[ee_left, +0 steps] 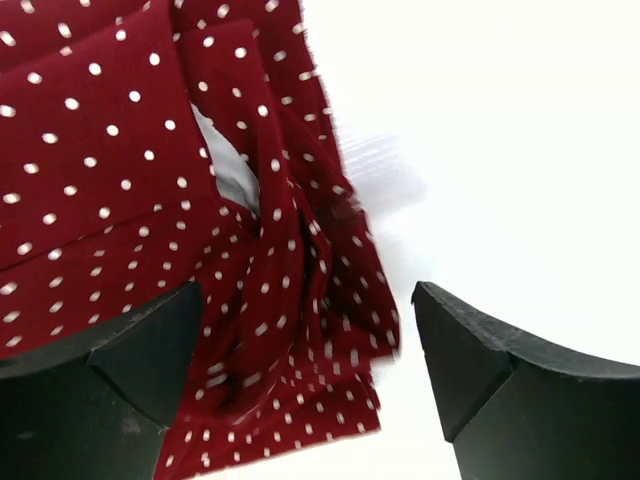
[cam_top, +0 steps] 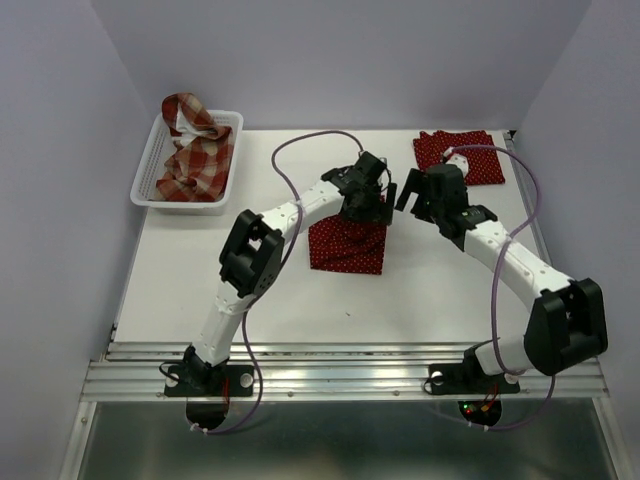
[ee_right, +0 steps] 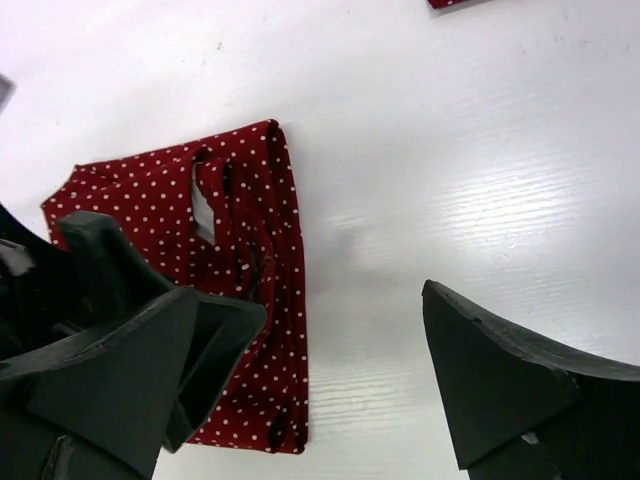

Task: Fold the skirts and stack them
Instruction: Fold the skirt

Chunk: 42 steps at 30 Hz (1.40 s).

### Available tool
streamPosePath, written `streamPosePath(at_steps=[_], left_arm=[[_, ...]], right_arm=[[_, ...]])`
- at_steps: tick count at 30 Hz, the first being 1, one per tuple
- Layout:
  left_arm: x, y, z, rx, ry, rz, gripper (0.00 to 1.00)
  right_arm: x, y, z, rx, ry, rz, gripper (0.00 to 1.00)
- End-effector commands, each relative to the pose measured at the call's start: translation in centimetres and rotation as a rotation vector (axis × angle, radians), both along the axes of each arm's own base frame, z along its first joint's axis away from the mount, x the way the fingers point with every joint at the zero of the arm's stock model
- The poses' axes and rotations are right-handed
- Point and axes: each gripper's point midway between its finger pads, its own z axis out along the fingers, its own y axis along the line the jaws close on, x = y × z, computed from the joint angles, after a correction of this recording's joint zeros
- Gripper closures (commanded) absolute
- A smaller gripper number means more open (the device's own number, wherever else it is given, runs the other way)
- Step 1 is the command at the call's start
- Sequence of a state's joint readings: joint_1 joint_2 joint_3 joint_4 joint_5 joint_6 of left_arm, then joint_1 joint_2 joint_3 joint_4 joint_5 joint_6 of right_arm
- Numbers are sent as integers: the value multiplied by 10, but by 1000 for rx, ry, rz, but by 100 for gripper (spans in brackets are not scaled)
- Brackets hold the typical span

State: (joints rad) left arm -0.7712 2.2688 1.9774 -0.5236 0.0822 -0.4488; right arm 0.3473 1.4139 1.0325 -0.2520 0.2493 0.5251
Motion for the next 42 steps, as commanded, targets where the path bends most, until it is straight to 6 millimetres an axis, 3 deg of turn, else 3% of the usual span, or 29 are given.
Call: streamPosePath(at_steps=[1, 7, 9, 10, 12, 13, 14, 15, 17, 18, 19, 20, 22, 23, 25, 26, 27, 29, 30, 34, 42], left_arm=[[1, -10, 123, -175, -187, -40, 1], [2, 17, 175, -188, -301, 12, 1], [15, 42, 183, -160, -339, 92, 1], [22, 67, 185, -136, -354, 155, 1], [30, 96, 182, -124, -346, 238, 1], [27, 119, 176, -106, -334, 285, 1], [38, 149, 172, -101, -328, 366, 1], [39, 166, 170, -113, -314, 426, 1], [31, 212, 156, -80, -298, 547, 1], [27, 239, 139, -45, -272, 622, 1], [21, 256, 149, -49, -295, 666, 1], [17, 271, 146, -22, -298, 709, 1], [5, 294, 141, -11, -294, 765, 1], [3, 299, 139, -14, -293, 778, 1], [-7, 306, 132, -12, -286, 795, 1], [-9, 309, 130, -19, -282, 807, 1], [-10, 310, 129, -21, -281, 807, 1], [-15, 313, 125, -18, -271, 813, 1], [-15, 314, 125, -20, -271, 814, 1], [-16, 314, 119, -15, -261, 812, 1], [-9, 314, 115, 7, -264, 800, 1]], right_arm=[[-9, -17, 17, -17, -47, -67, 0], [-26, -22, 32, 5, -93, -63, 0], [-28, -16, 37, 9, -104, -12, 0], [-28, -10, 38, 15, -104, 25, 0], [-30, 17, 47, 52, -108, 194, 0], [-28, 29, 45, 70, -98, 255, 0], [-34, 52, 48, 137, -86, 375, 0], [-35, 64, 51, 164, -90, 441, 0], [-32, 90, 52, 206, -94, 527, 0], [-38, 111, 51, 198, -87, 588, 0], [-34, 124, 63, 182, -112, 616, 0], [-27, 133, 46, 139, -75, 618, 0], [-27, 156, 36, 125, -36, 654, 0], [-14, 165, 26, 131, -8, 648, 0], [-7, 181, 11, 134, 36, 637, 0], [-1, 196, 19, 149, 24, 651, 0], [2, 205, -3, 141, 73, 654, 0], [2, 217, -14, 131, 96, 666, 0], [10, 218, -24, 111, 110, 642, 0], [10, 211, -51, 73, 201, 599, 0], [-9, 180, -68, 23, 255, 491, 0]])
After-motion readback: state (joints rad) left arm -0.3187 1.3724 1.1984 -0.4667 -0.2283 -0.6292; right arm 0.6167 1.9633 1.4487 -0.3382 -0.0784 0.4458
